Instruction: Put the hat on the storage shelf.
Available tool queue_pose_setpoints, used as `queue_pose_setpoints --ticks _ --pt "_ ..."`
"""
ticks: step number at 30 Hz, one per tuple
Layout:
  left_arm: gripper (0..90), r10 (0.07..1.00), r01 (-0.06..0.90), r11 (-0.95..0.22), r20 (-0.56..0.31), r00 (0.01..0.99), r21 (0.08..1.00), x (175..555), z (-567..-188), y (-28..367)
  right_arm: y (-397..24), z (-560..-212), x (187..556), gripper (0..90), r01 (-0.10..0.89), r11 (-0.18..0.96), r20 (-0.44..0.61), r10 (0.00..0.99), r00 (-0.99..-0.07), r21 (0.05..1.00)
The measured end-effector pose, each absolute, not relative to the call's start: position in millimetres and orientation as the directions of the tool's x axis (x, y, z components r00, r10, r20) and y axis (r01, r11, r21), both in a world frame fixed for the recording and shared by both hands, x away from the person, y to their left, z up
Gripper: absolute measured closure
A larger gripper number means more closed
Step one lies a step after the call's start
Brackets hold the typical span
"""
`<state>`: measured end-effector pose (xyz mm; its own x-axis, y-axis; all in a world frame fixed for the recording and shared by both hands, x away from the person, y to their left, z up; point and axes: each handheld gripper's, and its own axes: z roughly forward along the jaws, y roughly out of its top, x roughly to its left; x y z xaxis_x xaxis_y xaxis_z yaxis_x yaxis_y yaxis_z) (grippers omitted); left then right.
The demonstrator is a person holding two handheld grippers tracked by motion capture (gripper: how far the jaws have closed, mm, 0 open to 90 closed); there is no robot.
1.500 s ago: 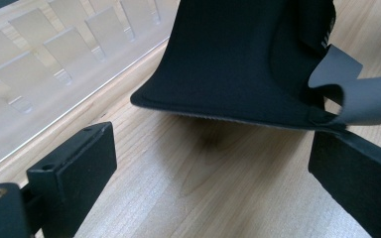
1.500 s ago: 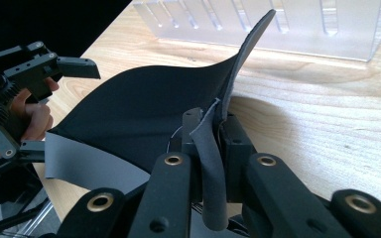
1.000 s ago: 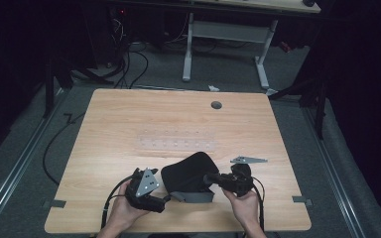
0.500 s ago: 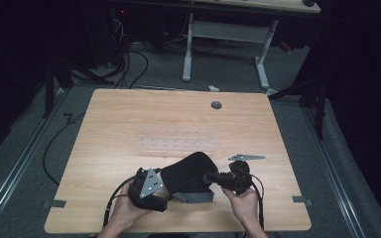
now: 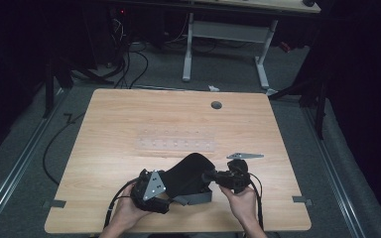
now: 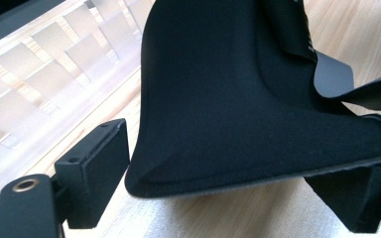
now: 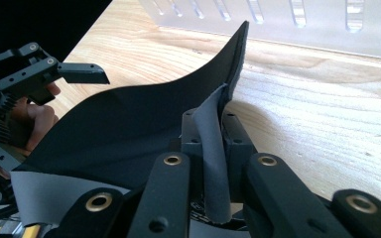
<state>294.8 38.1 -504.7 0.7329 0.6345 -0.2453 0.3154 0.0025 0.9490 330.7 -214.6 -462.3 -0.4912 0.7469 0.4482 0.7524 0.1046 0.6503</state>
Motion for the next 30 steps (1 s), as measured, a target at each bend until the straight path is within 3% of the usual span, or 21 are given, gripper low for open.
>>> queue_pose_setpoints --ticks 3,9,30 --pt "15.5 0.63 0.322 0.003 -0.252 0.735 0.947 294.4 -505.1 37.5 -214.0 -462.2 330.6 83.9 0.752 0.101 0.451 0.746 -0.49 0.651" --pt "33.5 0.623 0.304 0.014 -0.246 0.743 0.952 291.1 -503.4 36.3 -213.9 -460.6 331.0 83.9 0.745 0.079 0.473 0.727 -0.497 0.662" --pt "65.4 0.571 0.33 0.01 -0.276 0.773 0.944 288.8 -492.2 41.7 -216.0 -461.1 330.9 82.6 0.729 0.048 0.51 0.684 -0.522 0.683"
